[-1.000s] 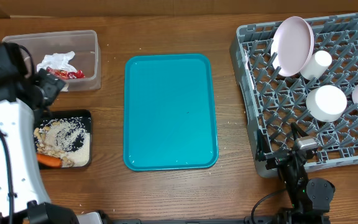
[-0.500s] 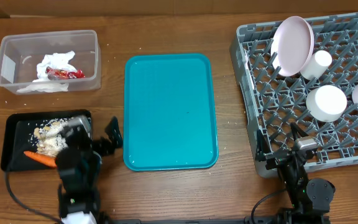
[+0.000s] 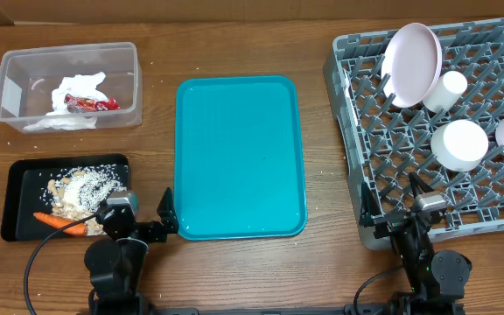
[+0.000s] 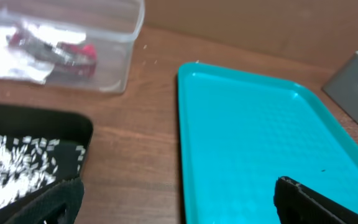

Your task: Sort waste into correct bins and load items into the dishwasher rack

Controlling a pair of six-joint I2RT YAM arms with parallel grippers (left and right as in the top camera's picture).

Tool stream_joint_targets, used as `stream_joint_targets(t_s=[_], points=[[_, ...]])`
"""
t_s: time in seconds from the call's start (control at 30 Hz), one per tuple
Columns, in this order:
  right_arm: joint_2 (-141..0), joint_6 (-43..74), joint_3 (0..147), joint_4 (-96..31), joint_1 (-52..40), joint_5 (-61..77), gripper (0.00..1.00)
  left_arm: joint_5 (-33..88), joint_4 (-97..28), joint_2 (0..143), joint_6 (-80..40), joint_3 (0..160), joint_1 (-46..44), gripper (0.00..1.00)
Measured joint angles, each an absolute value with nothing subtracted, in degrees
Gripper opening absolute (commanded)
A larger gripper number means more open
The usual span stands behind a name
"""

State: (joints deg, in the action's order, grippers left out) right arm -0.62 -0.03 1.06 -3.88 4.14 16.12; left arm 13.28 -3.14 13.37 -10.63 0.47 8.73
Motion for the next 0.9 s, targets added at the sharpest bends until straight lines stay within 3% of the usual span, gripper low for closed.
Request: stream_joint_targets(t_s=[0.2, 0.37, 0.9], points=[[-0.62, -0.03, 1.06, -3.86, 4.14, 16.12, 1.0, 12.82, -3.27, 7.9, -10.07, 0.47, 2.42, 1.0], [-0.62, -0.01, 1.06, -3.88, 4.14, 16.12, 1.0, 12.19, -3.25, 1.21, -10.0, 0.47, 2.22, 1.0], [-0.62, -0.01, 1.06, -3.9, 4.14, 16.12, 1.0, 11.55, -3.29, 0.95, -9.85, 0.47, 2.22, 1.0]])
